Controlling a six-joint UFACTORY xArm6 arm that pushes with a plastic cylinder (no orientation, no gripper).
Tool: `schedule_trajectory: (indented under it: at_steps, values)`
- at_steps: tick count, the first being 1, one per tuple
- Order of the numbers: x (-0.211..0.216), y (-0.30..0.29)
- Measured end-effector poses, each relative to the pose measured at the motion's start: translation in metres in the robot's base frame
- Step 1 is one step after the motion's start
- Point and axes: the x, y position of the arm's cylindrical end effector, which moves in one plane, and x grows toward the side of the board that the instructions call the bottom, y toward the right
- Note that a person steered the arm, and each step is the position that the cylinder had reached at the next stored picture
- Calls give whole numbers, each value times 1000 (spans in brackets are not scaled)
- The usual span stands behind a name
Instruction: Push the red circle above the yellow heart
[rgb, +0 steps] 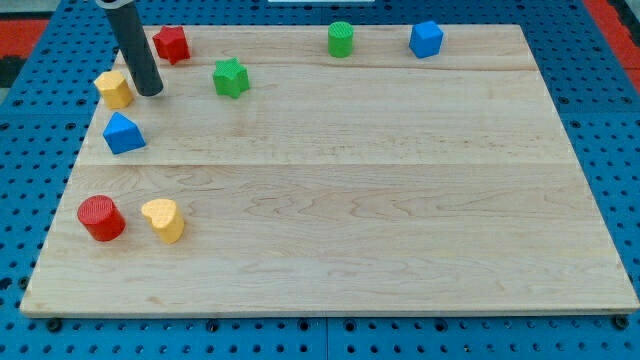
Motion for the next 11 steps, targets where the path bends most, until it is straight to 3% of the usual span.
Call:
schedule_trajectory:
  at_steps: [5, 6, 7, 8, 10, 11]
  values:
    - [4, 10]
    - [86, 44]
    - [107, 75]
    - [163, 42]
    - [185, -67]
    - [219, -67]
